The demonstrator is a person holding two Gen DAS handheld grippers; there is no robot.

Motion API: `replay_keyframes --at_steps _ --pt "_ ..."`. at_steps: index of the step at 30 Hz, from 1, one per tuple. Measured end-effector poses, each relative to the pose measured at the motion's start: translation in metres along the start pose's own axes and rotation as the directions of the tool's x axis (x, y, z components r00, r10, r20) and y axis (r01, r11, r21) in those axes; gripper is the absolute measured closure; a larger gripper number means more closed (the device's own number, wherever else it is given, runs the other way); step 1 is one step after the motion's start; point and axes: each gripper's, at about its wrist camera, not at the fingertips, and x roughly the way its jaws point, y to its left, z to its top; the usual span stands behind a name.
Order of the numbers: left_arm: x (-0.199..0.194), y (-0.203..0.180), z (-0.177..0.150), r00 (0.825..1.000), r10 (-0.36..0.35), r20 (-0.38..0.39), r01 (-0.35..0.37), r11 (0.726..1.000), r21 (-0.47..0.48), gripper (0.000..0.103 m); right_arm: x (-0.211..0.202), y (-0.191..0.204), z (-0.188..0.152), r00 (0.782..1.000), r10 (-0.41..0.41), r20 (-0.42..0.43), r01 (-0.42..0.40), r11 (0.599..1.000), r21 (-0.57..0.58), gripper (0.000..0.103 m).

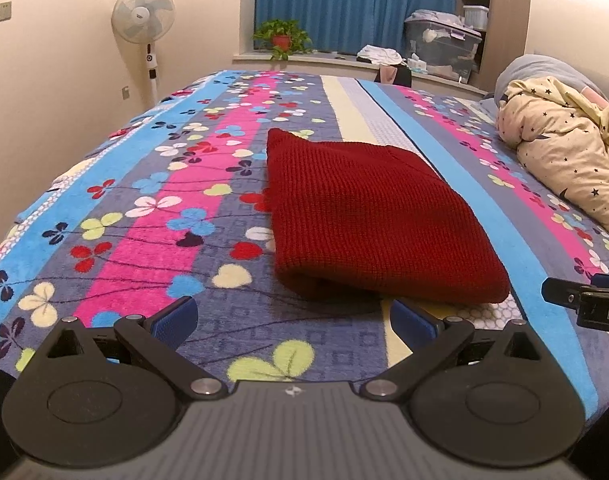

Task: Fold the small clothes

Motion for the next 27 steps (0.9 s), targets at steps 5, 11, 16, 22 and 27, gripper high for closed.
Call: replay_keyframes --at_steps 5,11,16,22,27 --pt "0.0007 -0.0003 -0.0005 1.000 0.001 0.000 -0.001 1.000 0.005 0.000 0.0007 -0.0004 -0.0003 1.000 0.002 -0.003 -0.002 1.000 -0.002 0.014" --pt "0.0006 -0.0007 -0.0006 1.000 0.001 0.000 -0.001 1.000 0.005 0.000 0.0020 0.0000 -0.0009 1.000 0.003 -0.008 -0.003 1.000 -0.004 0.014" --pt "0.0010 -0.0007 -0.0005 1.000 0.000 0.001 0.000 1.000 0.007 0.000 0.0022 0.0005 -0.0009 1.000 0.003 -0.008 -0.003 1.000 -0.006 0.014" --pt "0.0012 -0.0008 -0.0004 1.000 -0.001 0.002 0.001 1.000 0.009 0.000 0.0021 0.0017 -0.0031 1.000 0.006 -0.010 -0.006 1.000 -0.014 0.014" --pt "0.0011 -0.0007 -0.0003 1.000 -0.002 0.001 0.002 1.000 0.010 0.000 0.0015 0.0023 -0.0034 1.000 0.006 -0.012 -0.007 1.000 -0.016 0.014"
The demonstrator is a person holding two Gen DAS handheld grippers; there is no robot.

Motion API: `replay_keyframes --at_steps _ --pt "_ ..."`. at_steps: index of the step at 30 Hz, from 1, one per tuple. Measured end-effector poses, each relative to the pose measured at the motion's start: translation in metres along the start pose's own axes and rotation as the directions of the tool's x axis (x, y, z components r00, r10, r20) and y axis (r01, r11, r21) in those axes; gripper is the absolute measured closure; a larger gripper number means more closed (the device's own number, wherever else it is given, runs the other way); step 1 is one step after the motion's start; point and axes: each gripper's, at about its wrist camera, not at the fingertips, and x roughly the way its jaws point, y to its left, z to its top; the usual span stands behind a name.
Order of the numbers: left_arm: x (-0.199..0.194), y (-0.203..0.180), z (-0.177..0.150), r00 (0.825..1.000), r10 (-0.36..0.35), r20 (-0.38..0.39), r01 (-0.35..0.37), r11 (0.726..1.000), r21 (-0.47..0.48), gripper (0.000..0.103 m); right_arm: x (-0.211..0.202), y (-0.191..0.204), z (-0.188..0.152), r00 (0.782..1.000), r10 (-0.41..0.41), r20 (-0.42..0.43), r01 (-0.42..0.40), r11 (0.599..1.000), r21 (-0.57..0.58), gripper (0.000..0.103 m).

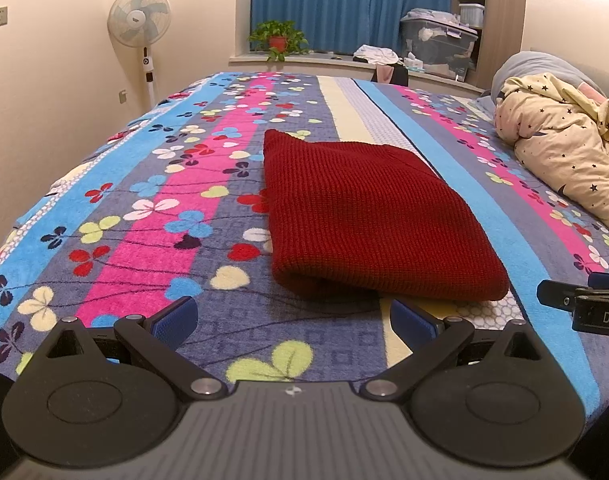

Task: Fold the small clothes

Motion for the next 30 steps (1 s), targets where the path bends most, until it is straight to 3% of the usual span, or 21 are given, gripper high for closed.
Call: replay_keyframes --at_steps 30 --pt "-0.0026 0.0003 0.0017 1.000 -0.009 0.013 0.009 1.000 0.020 0.000 0.0004 0.0022 0.0004 1.000 0.000 -0.003 0.000 1.000 -0.004 0.013"
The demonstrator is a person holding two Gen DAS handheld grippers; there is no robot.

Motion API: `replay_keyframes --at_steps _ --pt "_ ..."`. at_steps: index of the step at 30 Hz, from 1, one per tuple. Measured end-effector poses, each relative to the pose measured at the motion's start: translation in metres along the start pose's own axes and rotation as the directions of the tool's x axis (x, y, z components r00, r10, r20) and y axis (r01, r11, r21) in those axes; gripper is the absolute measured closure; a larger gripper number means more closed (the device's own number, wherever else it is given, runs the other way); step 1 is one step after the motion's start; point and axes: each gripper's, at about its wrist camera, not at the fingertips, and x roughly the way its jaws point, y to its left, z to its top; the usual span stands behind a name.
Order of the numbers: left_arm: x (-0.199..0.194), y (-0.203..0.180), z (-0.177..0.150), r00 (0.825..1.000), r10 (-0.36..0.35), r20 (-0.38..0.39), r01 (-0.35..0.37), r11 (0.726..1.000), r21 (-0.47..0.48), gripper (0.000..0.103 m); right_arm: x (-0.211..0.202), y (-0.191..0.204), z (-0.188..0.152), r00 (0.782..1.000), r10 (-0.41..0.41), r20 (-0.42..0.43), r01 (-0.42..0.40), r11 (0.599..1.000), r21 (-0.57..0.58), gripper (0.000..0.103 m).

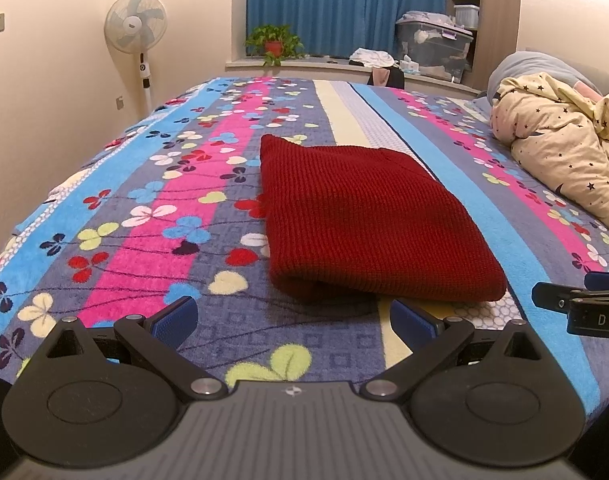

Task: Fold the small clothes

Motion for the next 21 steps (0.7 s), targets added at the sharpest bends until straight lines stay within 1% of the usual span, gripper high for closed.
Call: replay_keyframes --at_steps 10,17,21 --pt "-0.0010 0.0027 -0.0008 1.000 -0.007 0.017 0.007 1.000 0.012 0.000 -0.0001 0.0004 -0.0001 1.000 0.000 0.000 0.000 1.000 0.000 0.013" --pt "-0.0028 0.0016 -0.0020 0.999 -0.012 0.045 0.011 0.999 0.032 0.000 -0.0001 0.0004 0.0001 1.000 -0.001 0.000 0.001 1.000 0.000 0.013" --pt "-0.0030 0.0021 -0.0018 0.999 -0.013 0.042 0.012 1.000 0.027 0.000 -0.0001 0.0003 0.0001 1.000 0.000 0.000 0.000 1.000 -0.001 0.013"
